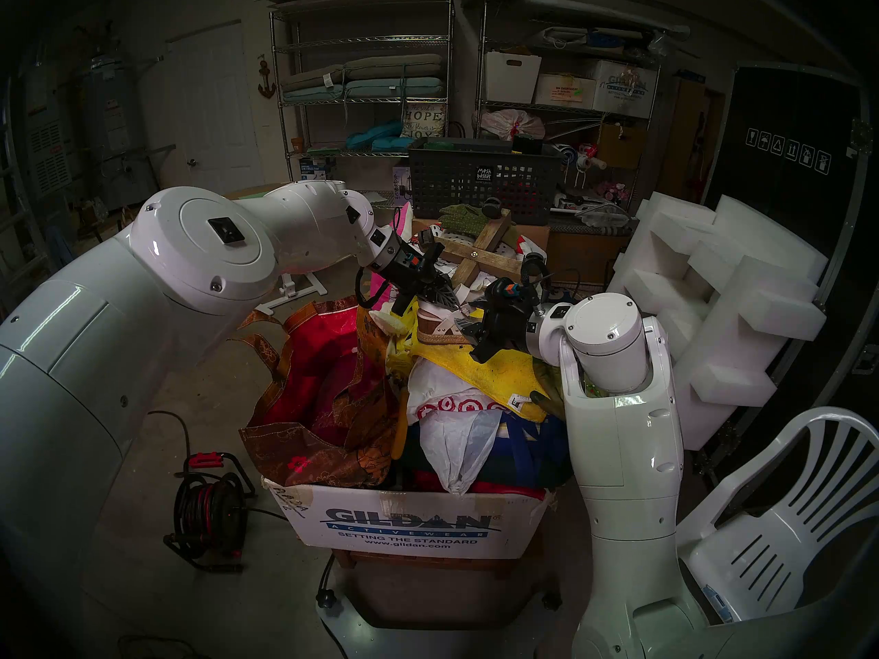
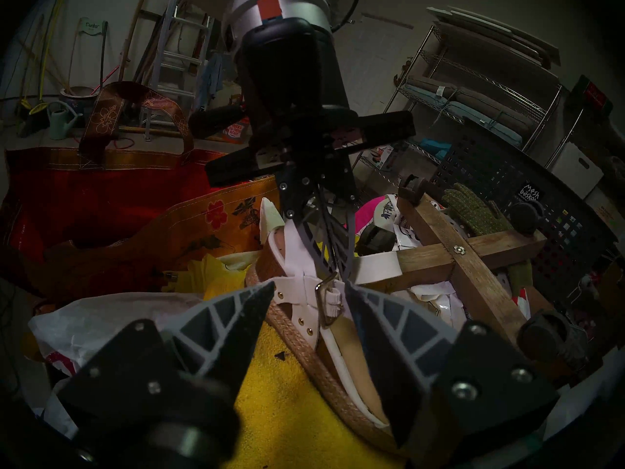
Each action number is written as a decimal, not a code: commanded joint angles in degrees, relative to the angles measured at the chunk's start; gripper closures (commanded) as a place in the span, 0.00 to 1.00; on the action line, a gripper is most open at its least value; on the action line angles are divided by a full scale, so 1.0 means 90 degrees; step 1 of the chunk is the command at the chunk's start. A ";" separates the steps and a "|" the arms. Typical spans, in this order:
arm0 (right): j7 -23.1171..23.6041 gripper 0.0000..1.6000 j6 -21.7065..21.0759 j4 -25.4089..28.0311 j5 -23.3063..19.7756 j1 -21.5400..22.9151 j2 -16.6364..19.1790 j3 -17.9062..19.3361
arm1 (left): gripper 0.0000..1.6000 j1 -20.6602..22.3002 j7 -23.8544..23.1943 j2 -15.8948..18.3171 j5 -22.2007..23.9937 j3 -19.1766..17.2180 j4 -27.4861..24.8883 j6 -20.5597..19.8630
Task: Unbuckle a shoe
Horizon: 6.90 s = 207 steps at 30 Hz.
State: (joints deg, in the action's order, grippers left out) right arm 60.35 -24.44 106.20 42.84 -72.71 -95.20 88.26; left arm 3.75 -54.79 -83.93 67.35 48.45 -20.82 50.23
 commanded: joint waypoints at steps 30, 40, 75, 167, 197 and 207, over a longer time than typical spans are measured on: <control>-0.0254 0.47 0.0228 -0.0210 0.0011 0.0140 -0.0036 -0.0072 | 1.00 0.0047 -0.0632 -0.0064 0.0264 0.0296 0.0221 0.0022; -0.0321 0.45 0.0237 -0.0273 0.0004 0.0214 -0.0018 -0.0010 | 1.00 0.0049 -0.0614 -0.0113 0.0338 0.0351 0.0283 0.0020; -0.0378 0.52 0.0477 -0.1015 -0.0029 0.0715 0.0045 0.0134 | 1.00 -0.0137 -0.0806 -0.0194 0.0607 0.0247 0.0646 -0.0142; -0.0142 1.00 0.0458 -0.0602 0.0363 0.0493 -0.0100 0.0089 | 1.00 -0.0133 -0.0999 -0.0030 0.1568 -0.0396 0.1005 -0.1198; 0.0343 0.00 -0.0415 0.0351 0.0826 0.1538 -0.0500 -0.0514 | 0.00 0.1116 -0.1924 0.0988 0.2003 -0.1122 0.0979 -0.1462; 0.0552 0.00 -0.0980 0.0494 0.1079 0.2008 -0.0717 -0.0622 | 0.00 0.1520 -0.1913 0.1320 0.2110 -0.1345 0.1149 -0.1537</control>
State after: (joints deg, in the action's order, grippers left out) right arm 64.77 -29.98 108.39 51.89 -60.18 -99.19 83.27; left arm 11.88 -68.64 -75.19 84.98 38.26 -12.11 36.56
